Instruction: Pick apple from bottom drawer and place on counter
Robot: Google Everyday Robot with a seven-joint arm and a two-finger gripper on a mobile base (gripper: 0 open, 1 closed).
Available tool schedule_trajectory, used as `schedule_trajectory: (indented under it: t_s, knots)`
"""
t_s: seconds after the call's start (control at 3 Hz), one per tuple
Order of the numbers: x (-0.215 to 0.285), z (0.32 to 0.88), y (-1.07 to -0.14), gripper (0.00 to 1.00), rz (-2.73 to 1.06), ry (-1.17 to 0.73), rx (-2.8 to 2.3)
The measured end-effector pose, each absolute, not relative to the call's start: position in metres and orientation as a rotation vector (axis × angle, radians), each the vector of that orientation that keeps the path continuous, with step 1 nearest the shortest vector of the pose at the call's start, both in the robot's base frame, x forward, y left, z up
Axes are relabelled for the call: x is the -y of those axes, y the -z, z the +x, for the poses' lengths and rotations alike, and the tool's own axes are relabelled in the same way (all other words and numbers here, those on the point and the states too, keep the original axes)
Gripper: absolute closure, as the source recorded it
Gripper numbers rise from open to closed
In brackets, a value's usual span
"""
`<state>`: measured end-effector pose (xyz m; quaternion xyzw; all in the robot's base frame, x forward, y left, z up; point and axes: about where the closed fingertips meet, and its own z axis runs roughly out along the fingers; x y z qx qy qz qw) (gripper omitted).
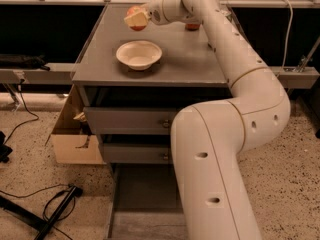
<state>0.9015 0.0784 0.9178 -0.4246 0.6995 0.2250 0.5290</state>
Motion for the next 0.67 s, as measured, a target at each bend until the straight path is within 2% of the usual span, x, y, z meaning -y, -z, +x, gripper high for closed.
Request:
schedule_trajectory:
  t_s: [0.67]
  knots:
    - [-0.084, 0.917, -0.927, 1.00, -0.956, -0.482, -1.753]
